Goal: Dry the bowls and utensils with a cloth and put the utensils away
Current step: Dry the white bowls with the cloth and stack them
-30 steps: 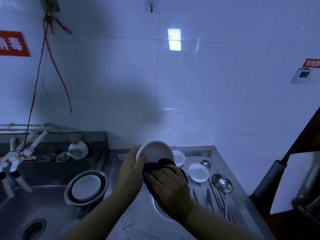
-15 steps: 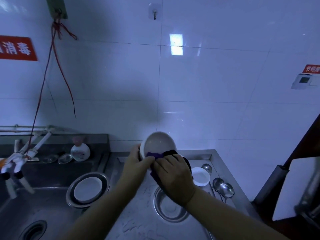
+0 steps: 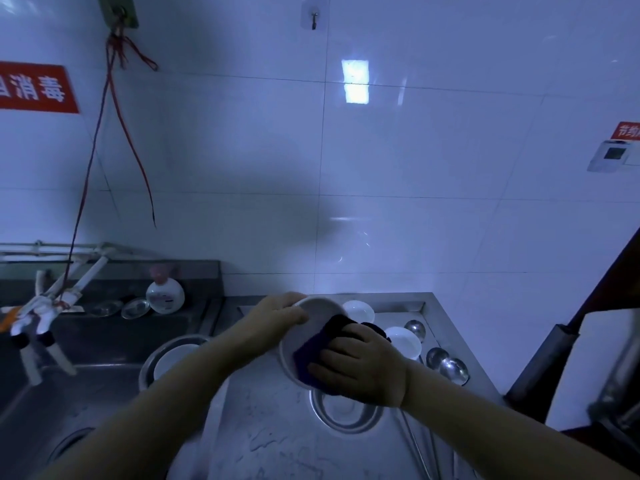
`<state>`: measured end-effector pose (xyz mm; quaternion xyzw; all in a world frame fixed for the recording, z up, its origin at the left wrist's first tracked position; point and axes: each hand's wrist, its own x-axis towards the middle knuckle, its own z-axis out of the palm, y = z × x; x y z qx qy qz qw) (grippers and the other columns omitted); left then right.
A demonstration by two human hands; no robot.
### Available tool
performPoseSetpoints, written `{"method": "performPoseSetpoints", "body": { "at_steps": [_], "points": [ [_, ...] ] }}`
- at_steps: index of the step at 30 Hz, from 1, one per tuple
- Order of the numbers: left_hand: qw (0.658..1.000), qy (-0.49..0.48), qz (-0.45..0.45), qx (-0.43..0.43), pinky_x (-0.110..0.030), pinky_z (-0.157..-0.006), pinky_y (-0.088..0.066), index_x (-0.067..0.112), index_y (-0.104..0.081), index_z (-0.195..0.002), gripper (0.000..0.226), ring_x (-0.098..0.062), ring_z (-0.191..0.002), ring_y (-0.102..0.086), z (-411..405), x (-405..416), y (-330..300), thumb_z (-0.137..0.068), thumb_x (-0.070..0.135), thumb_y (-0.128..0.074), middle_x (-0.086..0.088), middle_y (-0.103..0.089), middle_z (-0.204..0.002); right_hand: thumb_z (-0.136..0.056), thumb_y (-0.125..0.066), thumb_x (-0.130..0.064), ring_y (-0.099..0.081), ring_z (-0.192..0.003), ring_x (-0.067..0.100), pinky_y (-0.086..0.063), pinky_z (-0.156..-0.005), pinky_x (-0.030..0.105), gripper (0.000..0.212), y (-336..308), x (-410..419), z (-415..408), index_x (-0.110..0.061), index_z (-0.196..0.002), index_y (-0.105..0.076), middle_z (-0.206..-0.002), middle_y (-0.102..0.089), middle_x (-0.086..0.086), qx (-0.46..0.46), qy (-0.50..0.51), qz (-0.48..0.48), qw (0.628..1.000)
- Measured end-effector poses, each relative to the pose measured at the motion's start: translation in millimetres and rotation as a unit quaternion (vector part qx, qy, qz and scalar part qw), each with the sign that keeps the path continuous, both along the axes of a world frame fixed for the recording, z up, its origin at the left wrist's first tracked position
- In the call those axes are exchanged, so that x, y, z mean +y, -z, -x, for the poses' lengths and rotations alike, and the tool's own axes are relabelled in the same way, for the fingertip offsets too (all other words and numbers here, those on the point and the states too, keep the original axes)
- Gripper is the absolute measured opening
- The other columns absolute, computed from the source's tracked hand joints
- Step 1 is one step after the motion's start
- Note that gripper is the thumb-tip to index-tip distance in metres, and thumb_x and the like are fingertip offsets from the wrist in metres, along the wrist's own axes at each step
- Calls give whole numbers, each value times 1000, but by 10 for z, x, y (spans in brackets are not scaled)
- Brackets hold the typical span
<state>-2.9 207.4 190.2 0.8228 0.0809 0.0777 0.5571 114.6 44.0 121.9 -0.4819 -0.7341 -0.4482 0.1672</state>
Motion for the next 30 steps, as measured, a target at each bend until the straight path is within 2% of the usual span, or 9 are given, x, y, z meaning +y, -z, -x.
{"method": "performPoseSetpoints", "body": {
  "at_steps": [2, 4, 7, 10, 14, 17, 20, 26, 30],
  "points": [
    [997, 49, -2, 67, -29, -61, -42, 17, -66, -102, 38, -23, -76, -55, 13, 65, -72, -69, 29, -51, -13, -63, -90, -86, -70, -13, -59, -72, 21, -49, -75, 36, 17, -27, -23, -32, -12, -100, -61, -84, -66, 4, -24, -5, 34, 999],
    [997, 28, 21, 62, -25, -63, -45, 22, -65, -107, 42, -22, -83, -59, 14, 80, -64, -67, 29, -54, -11, -64, -98, -89, -67, -12, -57, -67, 21, -49, -71, 35, 7, -37, -6, 12, -12, -95, -63, -79, -64, 3, -22, 35, 33, 999],
    [991, -81, 107, -31, -23, -65, -48, 32, -58, -106, 35, -21, -92, -60, -5, -102, 68, -73, 23, -63, -7, -61, -105, -92, -63, -17, -55, -64, 21, -50, -65, 37, 8, -52, 114, 204, -12, -92, -70, -76, -63, 4, 65, 145, -40, 986],
    [956, -213, 145, -142, -15, -59, -48, 39, -54, -101, 28, -9, -88, -60, -25, -371, 236, -88, 15, -55, 6, -61, -101, -94, -62, -23, -60, -69, 22, -51, -65, 39, 16, -65, 252, 449, -11, -97, -71, -82, -68, 6, 169, 199, -97, 961],
    [942, -232, 113, -214, -9, -62, -48, 40, -57, -102, 32, 5, -83, -58, 45, -405, 271, -95, 12, -44, 22, -63, -93, -93, -64, -25, -63, -72, 21, -53, -69, 39, 18, 48, 279, 641, -11, -103, -70, -86, -70, 4, 200, 204, -101, 953],
    [954, -201, 89, -202, -15, -67, -48, 37, -61, -102, 34, 0, -86, -59, 71, -354, 226, -95, 9, -43, 17, -65, -95, -90, -68, -22, -63, -70, 20, -54, -68, 37, 16, 79, 210, 540, -12, -102, -70, -85, -71, 4, 164, 170, -104, 966],
    [972, -156, 58, -169, -24, -71, -48, 31, -63, -104, 25, -11, -90, -60, 84, -294, 151, -92, 17, -47, 7, -67, -97, -88, -69, -16, -60, -68, 19, -51, -71, 33, 10, 29, 85, 291, -12, -97, -70, -82, -69, 3, 68, 109, -68, 989],
    [999, -15, 20, -33, -29, -68, -50, 31, -71, -97, 34, -17, -82, -65, 69, -119, -87, -70, 24, -51, -1, -71, -91, -88, -67, -10, -58, -71, 21, -48, -74, 35, 15, -116, -46, -46, -12, -100, -60, -81, -64, 3, -29, 16, 22, 999],
    [986, -99, 120, -57, -35, -71, -55, 29, -64, -109, 37, -24, -91, -63, 66, -157, 4, -71, 31, -61, -7, -67, -103, -91, -63, -11, -56, -68, 21, -48, -70, 34, 7, -186, 2, 124, -12, -95, -69, -79, -65, 3, 27, 89, -30, 995]
  ]
}}
